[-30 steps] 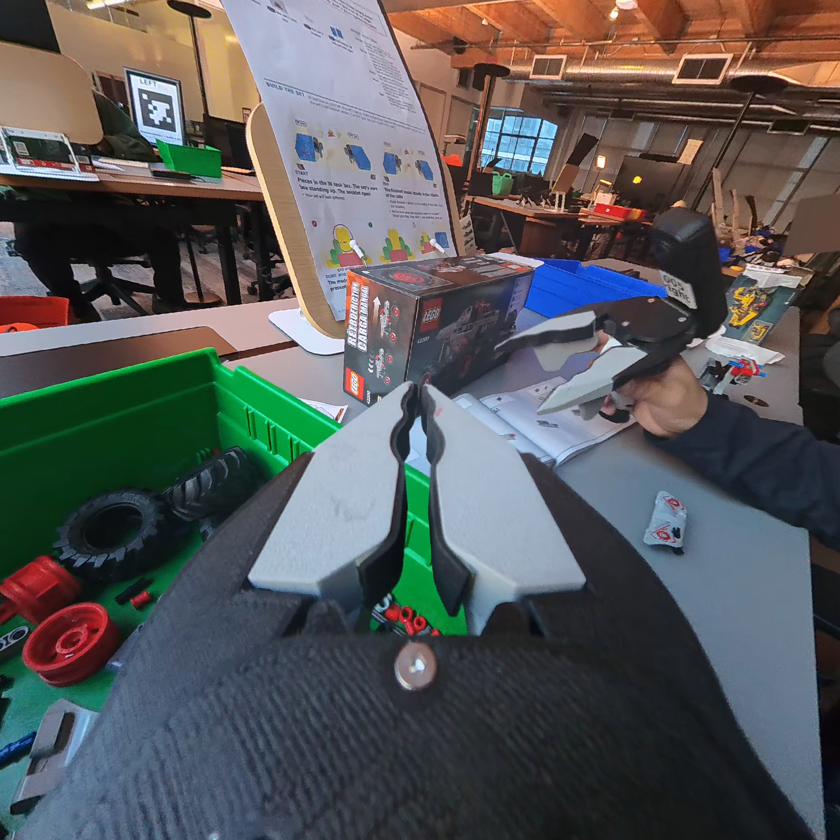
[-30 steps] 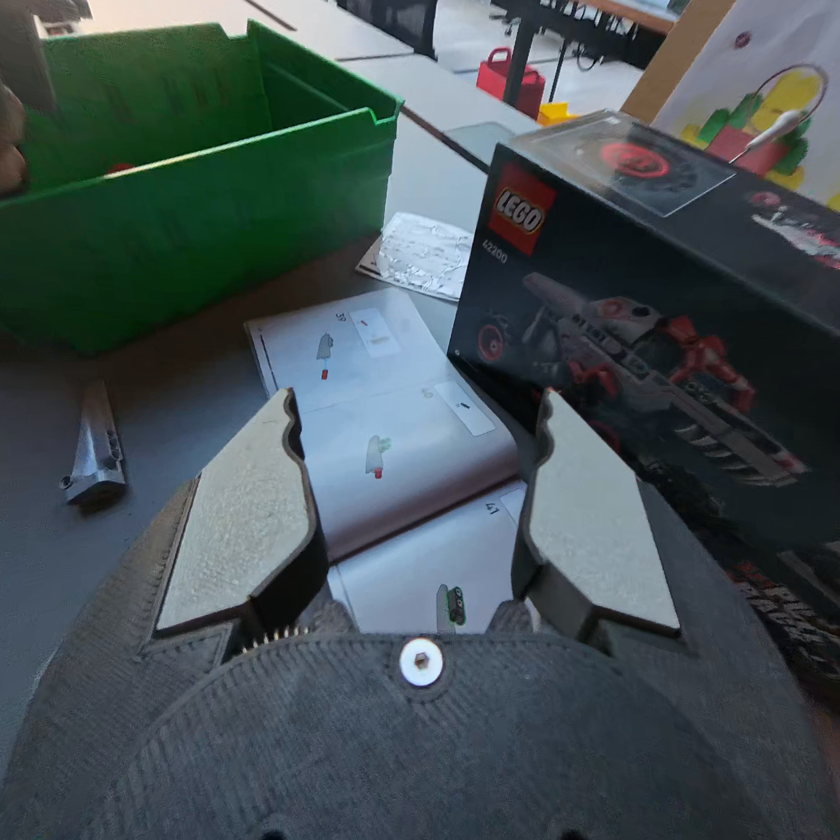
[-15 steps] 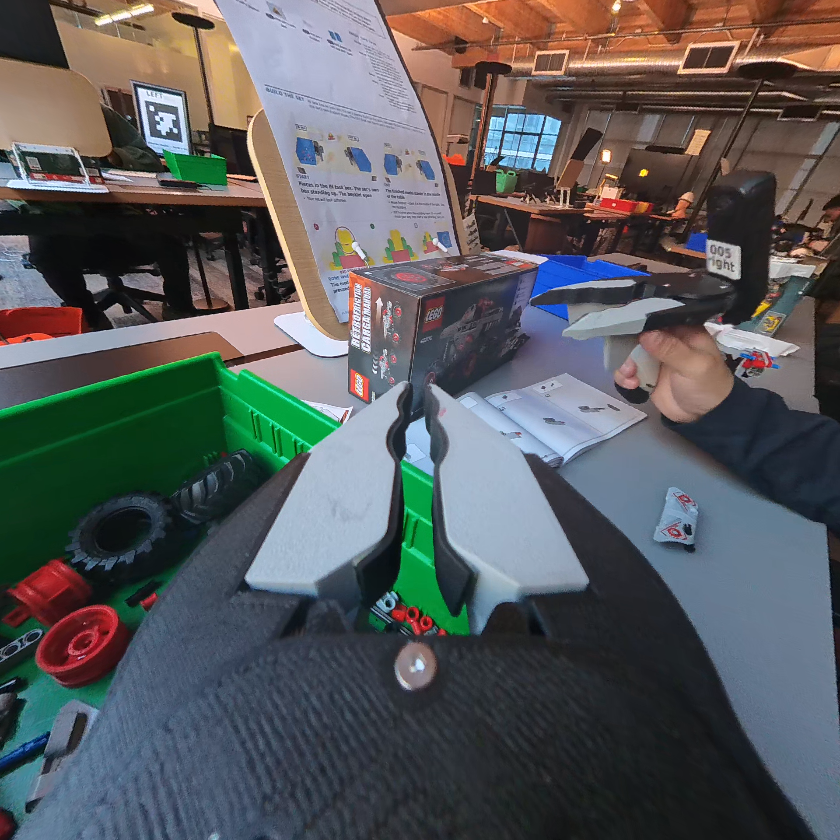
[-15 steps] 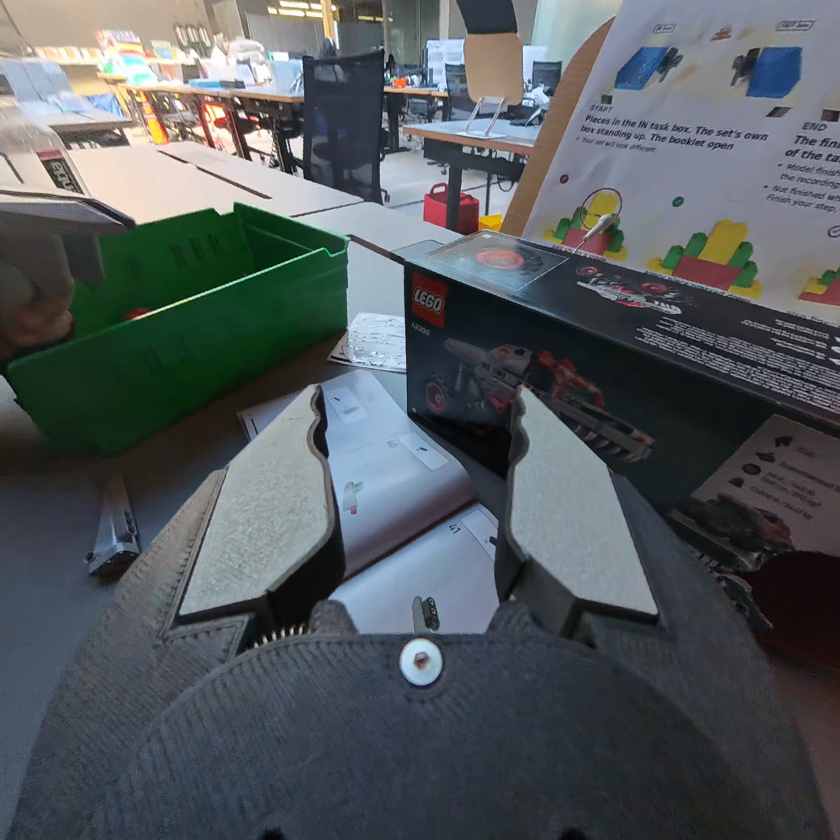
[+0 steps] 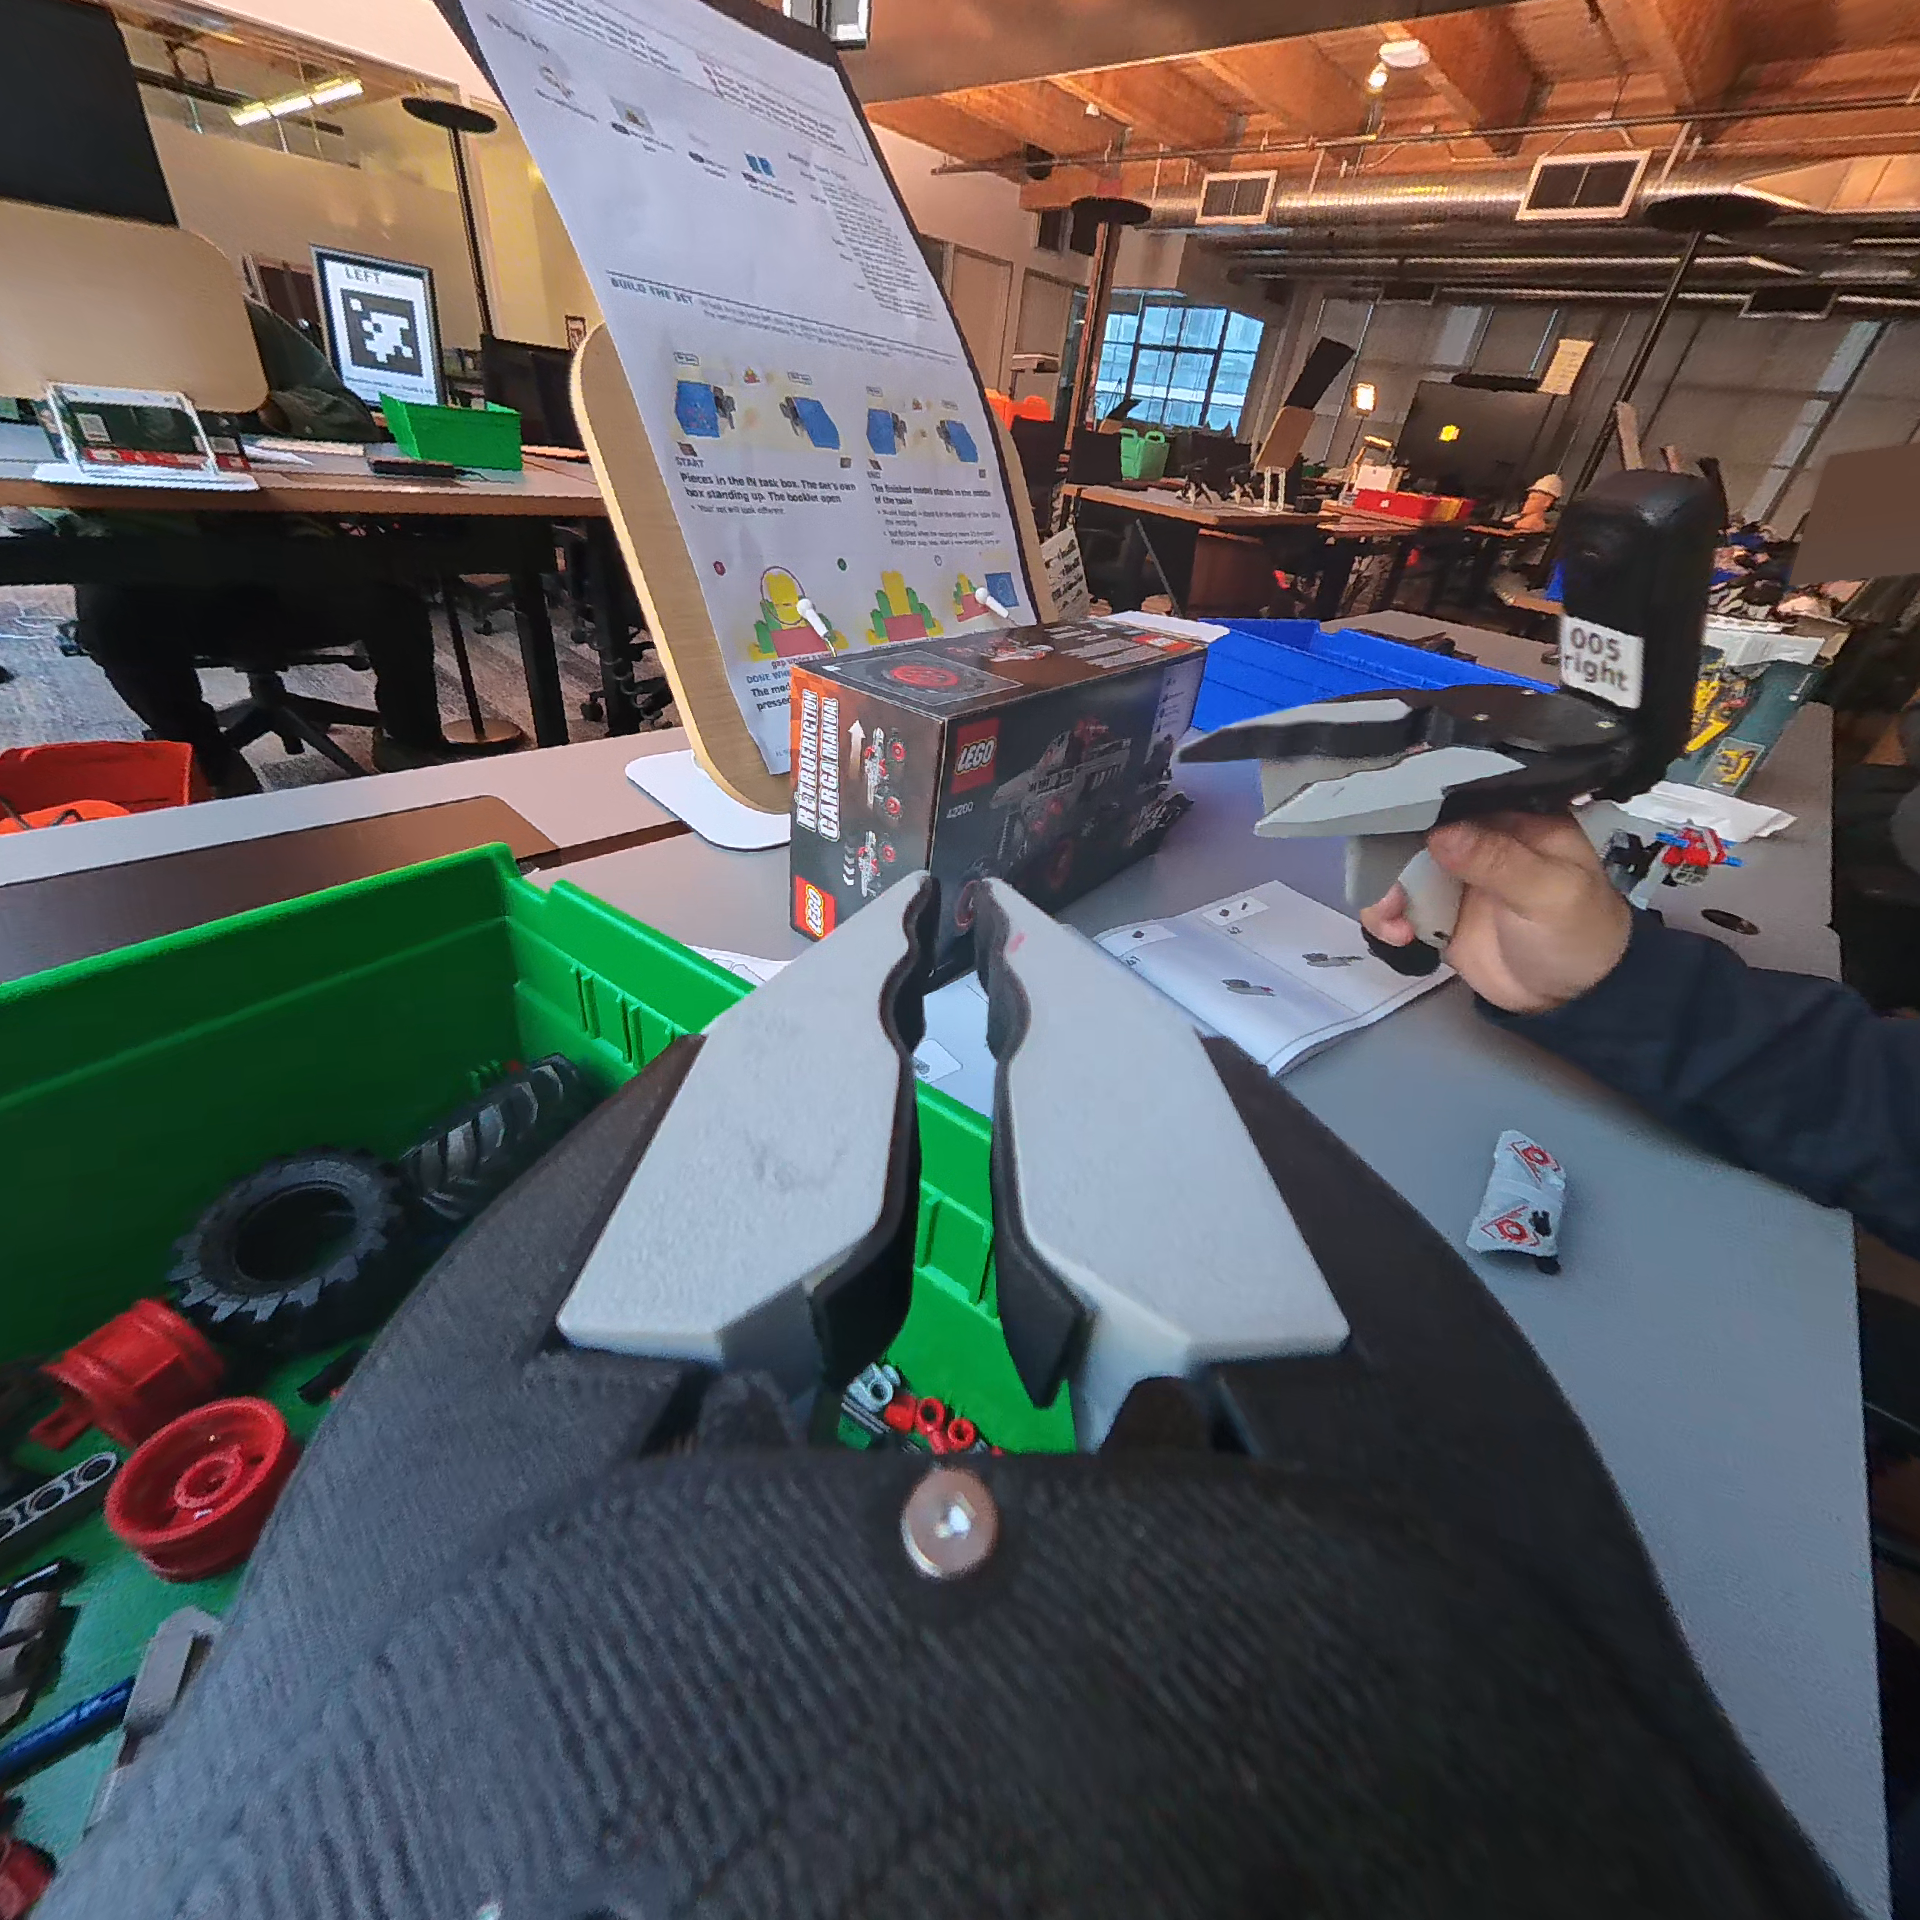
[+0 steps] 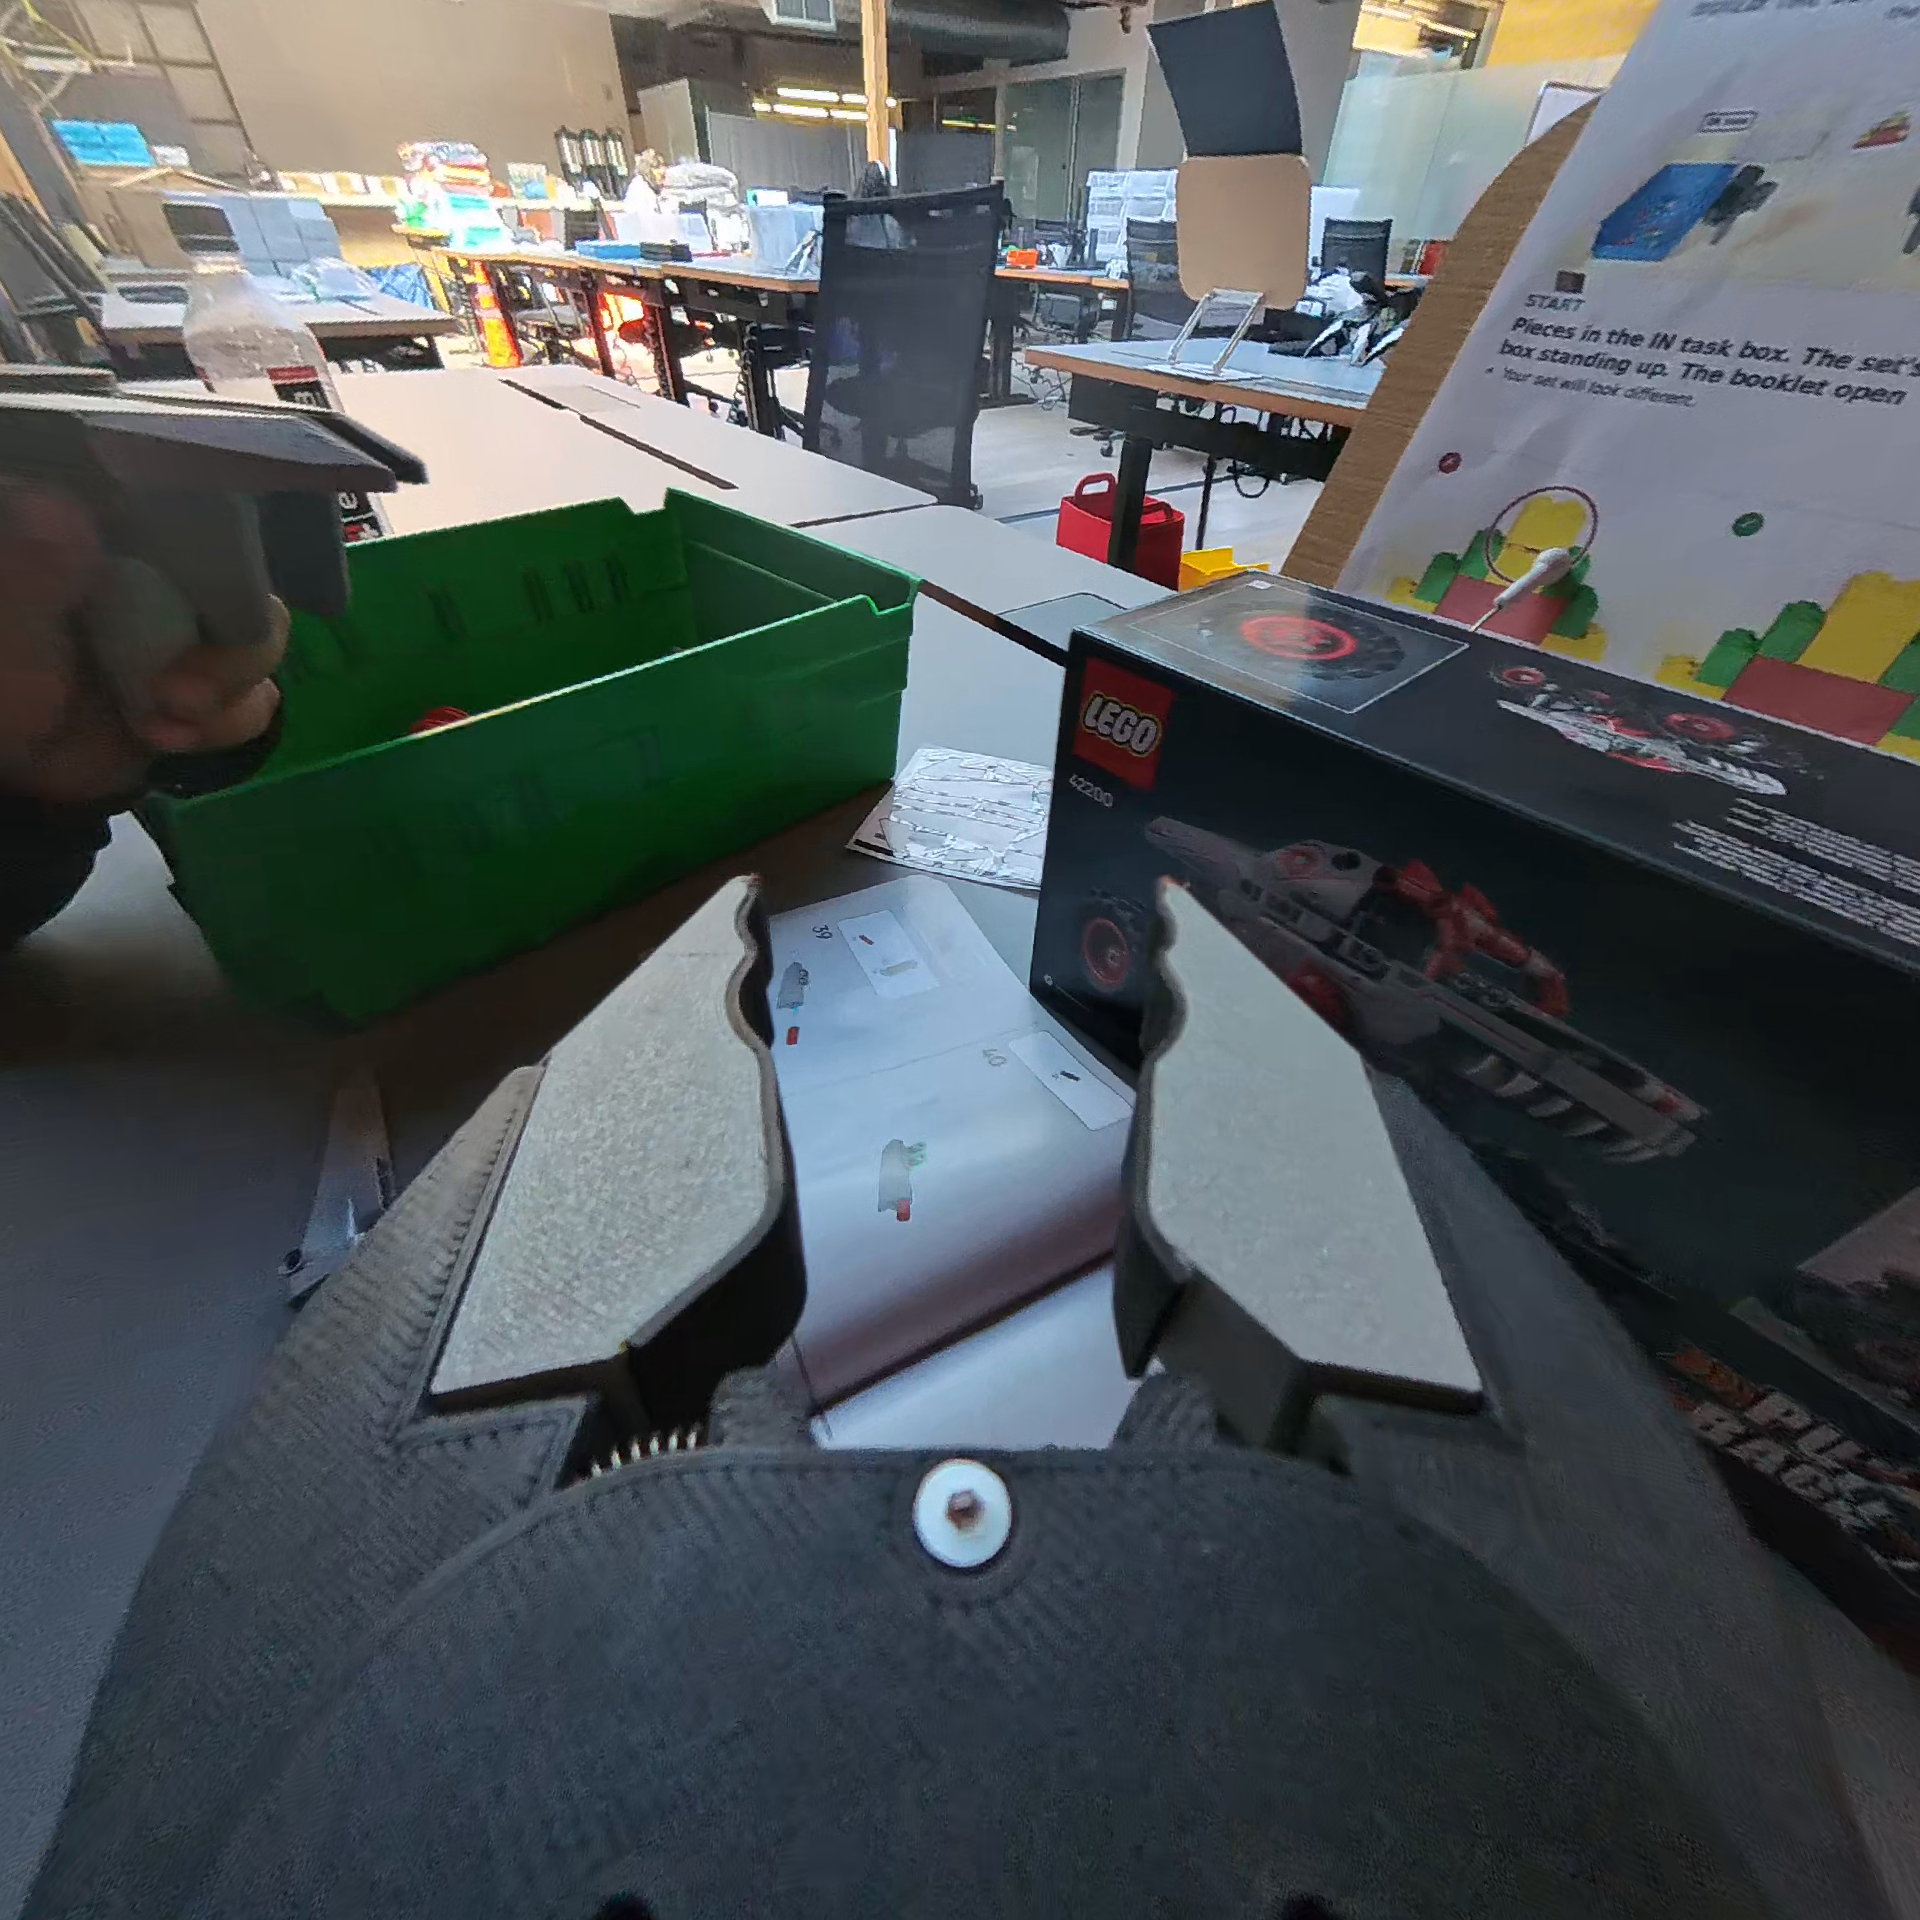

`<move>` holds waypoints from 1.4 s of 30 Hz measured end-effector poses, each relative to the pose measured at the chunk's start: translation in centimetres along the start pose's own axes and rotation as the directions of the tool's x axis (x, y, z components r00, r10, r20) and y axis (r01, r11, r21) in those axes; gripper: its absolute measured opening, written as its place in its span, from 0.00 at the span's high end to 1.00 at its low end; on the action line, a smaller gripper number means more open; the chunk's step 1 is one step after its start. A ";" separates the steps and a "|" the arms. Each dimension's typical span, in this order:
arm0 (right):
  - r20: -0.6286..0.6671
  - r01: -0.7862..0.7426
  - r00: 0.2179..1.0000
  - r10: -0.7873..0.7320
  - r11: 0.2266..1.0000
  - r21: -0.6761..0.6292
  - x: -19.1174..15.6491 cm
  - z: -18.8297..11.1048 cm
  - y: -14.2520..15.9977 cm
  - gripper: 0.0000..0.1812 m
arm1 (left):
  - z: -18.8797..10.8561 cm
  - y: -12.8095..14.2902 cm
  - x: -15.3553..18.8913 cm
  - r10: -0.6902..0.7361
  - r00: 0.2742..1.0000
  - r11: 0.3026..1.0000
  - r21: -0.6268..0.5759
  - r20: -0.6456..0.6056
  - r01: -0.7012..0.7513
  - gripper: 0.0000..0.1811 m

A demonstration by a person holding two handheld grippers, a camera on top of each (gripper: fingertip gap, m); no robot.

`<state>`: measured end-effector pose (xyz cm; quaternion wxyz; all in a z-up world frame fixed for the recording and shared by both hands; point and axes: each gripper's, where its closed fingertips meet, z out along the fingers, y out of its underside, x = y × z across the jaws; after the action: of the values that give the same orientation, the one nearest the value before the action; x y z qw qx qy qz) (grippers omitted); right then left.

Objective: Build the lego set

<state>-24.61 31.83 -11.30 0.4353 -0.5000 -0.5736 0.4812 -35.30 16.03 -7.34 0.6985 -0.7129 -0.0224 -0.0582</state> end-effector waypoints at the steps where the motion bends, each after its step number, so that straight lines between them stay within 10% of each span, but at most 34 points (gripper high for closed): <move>1: 0.008 0.008 1.000 -0.008 1.000 -0.003 -0.2 0.0 0.0 0.65 | 0.0 0.0 0.0 -0.002 1.000 1.000 -0.001 -0.001 0.002 0.98; 42: 0.047 -0.055 0.997 0.059 0.995 -0.084 -0.5 0.4 1.5 0.70 | -0.7 -0.1 -0.6 0.007 1.000 1.000 -0.008 0.016 -0.007 0.94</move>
<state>-24.74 31.37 -12.86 0.3860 -0.5219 -0.5890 0.4814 -35.91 15.40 -7.31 0.6957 -0.7162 -0.0255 -0.0501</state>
